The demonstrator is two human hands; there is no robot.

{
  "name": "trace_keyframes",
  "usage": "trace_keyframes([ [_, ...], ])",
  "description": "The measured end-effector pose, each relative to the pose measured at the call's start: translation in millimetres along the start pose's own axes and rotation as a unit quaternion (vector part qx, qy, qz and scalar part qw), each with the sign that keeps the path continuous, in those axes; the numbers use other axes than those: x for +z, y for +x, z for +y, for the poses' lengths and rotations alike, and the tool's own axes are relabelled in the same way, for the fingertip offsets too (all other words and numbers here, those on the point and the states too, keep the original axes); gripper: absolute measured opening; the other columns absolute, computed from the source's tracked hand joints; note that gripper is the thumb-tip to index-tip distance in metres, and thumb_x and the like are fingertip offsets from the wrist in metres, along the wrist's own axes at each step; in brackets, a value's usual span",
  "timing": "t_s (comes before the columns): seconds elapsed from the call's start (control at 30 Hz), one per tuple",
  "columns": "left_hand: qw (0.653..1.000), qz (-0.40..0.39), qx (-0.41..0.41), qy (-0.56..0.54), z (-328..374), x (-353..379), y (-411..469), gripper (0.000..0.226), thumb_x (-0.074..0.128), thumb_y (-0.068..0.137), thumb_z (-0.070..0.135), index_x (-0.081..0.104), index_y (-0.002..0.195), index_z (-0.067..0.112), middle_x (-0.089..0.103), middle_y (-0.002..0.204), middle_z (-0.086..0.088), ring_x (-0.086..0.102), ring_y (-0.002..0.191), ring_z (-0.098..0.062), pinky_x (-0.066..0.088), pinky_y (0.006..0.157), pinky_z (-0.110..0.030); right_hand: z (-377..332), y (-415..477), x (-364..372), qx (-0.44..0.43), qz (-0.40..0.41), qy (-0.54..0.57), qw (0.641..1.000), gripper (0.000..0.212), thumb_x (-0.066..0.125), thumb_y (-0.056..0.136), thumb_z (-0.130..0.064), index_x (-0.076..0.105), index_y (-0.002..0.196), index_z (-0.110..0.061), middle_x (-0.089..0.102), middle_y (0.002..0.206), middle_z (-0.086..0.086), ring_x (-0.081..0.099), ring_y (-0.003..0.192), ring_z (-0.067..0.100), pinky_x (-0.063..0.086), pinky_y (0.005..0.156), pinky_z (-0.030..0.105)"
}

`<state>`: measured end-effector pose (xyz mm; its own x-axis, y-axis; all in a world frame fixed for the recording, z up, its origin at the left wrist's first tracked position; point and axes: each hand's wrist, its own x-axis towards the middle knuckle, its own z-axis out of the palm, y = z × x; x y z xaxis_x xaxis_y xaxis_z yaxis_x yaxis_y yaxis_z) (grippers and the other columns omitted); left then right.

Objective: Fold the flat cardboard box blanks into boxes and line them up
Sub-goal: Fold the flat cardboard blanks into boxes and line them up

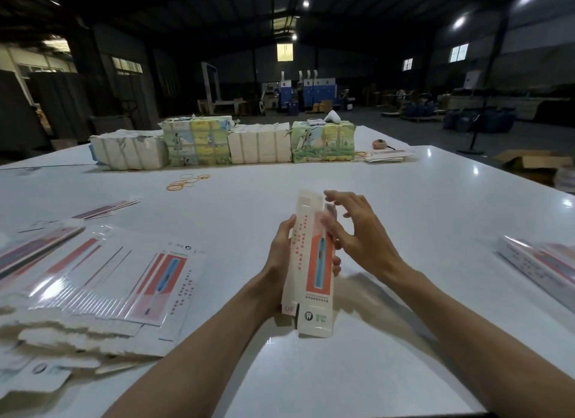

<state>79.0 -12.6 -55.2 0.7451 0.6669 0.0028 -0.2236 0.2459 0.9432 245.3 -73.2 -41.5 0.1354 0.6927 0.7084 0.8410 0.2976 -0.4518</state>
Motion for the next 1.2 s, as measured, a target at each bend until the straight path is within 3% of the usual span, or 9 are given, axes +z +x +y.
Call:
trace_keyframes([
  [0.17, 0.998, -0.060, -0.013, -0.015, -2, 4, 1, 0.063, 0.030, 0.104, 0.062, 0.062, 0.109, 0.008, 0.068, 0.094, -0.018, 0.070, 0.072, -0.033, 0.061, 0.071, -0.039, 0, -2, -3, -0.013, -0.017, -0.049, 0.999, 0.040, 0.057, 0.104, -0.034, 0.067, 0.137, -0.014, 0.060, 0.137, 0.002, 0.050, 0.127, 0.010, 0.051, 0.096, 0.029],
  [0.43, 0.998, -0.069, -0.014, -0.002, -3, 0, 5, 0.062, 0.028, 0.105, 0.061, 0.063, 0.110, 0.010, 0.069, 0.096, -0.016, 0.070, 0.073, -0.031, 0.061, 0.071, -0.038, -3, 3, -4, 0.032, -0.012, 0.061, 0.998, 0.018, 0.067, 0.101, -0.019, 0.074, 0.115, -0.009, 0.063, 0.127, 0.000, 0.053, 0.120, 0.012, 0.047, 0.090, 0.006],
  [0.57, 0.996, -0.084, -0.022, 0.022, -3, 3, 6, 0.071, 0.027, 0.103, 0.065, 0.064, 0.117, 0.006, 0.067, 0.102, -0.017, 0.069, 0.077, -0.030, 0.060, 0.073, -0.038, -7, 9, -14, 0.111, -0.001, 0.150, 0.982, 0.009, 0.068, 0.101, -0.019, 0.075, 0.099, -0.014, 0.056, 0.129, -0.002, 0.055, 0.119, 0.014, 0.054, 0.088, 0.015],
  [0.73, 0.991, -0.128, -0.030, 0.028, 4, 8, 6, 0.076, 0.023, 0.104, 0.067, 0.070, 0.114, 0.009, 0.071, 0.099, -0.014, 0.073, 0.076, -0.028, 0.062, 0.072, -0.037, -8, 16, -30, 0.166, -0.031, 0.226, 0.959, 0.016, 0.069, 0.101, -0.021, 0.079, 0.090, -0.015, 0.057, 0.135, -0.008, 0.058, 0.120, 0.022, 0.058, 0.093, 0.031],
  [0.83, 0.988, -0.148, -0.034, 0.021, 6, 10, 6, 0.077, 0.021, 0.104, 0.067, 0.073, 0.109, 0.011, 0.070, 0.099, -0.015, 0.071, 0.074, -0.028, 0.062, 0.072, -0.037, -6, 18, -36, 0.189, -0.043, 0.319, 0.928, 0.020, 0.070, 0.099, -0.021, 0.080, 0.085, -0.011, 0.060, 0.134, -0.006, 0.064, 0.116, 0.027, 0.061, 0.091, 0.036],
  [0.97, 0.991, -0.123, -0.046, 0.035, 2, 18, 5, 0.065, 0.035, 0.095, 0.071, 0.056, 0.104, 0.011, 0.064, 0.084, -0.005, 0.063, 0.065, -0.017, 0.058, 0.067, -0.030, -1, 19, -39, 0.176, -0.092, 0.391, 0.899, 0.024, 0.069, 0.094, -0.026, 0.081, 0.095, -0.005, 0.064, 0.139, -0.007, 0.057, 0.131, 0.018, 0.045, 0.114, 0.039],
  [1.03, 0.991, -0.125, -0.053, 0.006, 0, 23, 4, 0.060, 0.038, 0.095, 0.071, 0.052, 0.097, 0.013, 0.058, 0.075, -0.001, 0.057, 0.058, -0.011, 0.054, 0.061, -0.024, -3, 19, -36, 0.161, -0.113, 0.430, 0.881, 0.027, 0.066, 0.095, -0.027, 0.080, 0.102, -0.006, 0.063, 0.143, -0.009, 0.052, 0.139, 0.015, 0.040, 0.117, 0.037],
  [1.13, 0.995, -0.083, -0.053, -0.012, -1, 20, 6, 0.059, 0.037, 0.102, 0.070, 0.051, 0.096, 0.013, 0.055, 0.074, -0.002, 0.054, 0.057, -0.011, 0.052, 0.059, -0.024, -6, 15, -24, 0.173, -0.058, 0.420, 0.889, 0.031, 0.068, 0.095, -0.028, 0.073, 0.114, -0.005, 0.063, 0.143, -0.006, 0.058, 0.135, 0.020, 0.044, 0.118, 0.046],
  [1.2, 0.996, -0.045, -0.052, -0.055, 2, 13, 6, 0.060, 0.037, 0.103, 0.069, 0.051, 0.099, 0.011, 0.052, 0.076, -0.006, 0.053, 0.057, -0.014, 0.052, 0.056, -0.026, -8, 10, -15, 0.193, -0.023, 0.394, 0.898, 0.037, 0.071, 0.094, -0.031, 0.065, 0.128, -0.015, 0.063, 0.140, -0.002, 0.063, 0.129, 0.022, 0.048, 0.114, 0.051],
])
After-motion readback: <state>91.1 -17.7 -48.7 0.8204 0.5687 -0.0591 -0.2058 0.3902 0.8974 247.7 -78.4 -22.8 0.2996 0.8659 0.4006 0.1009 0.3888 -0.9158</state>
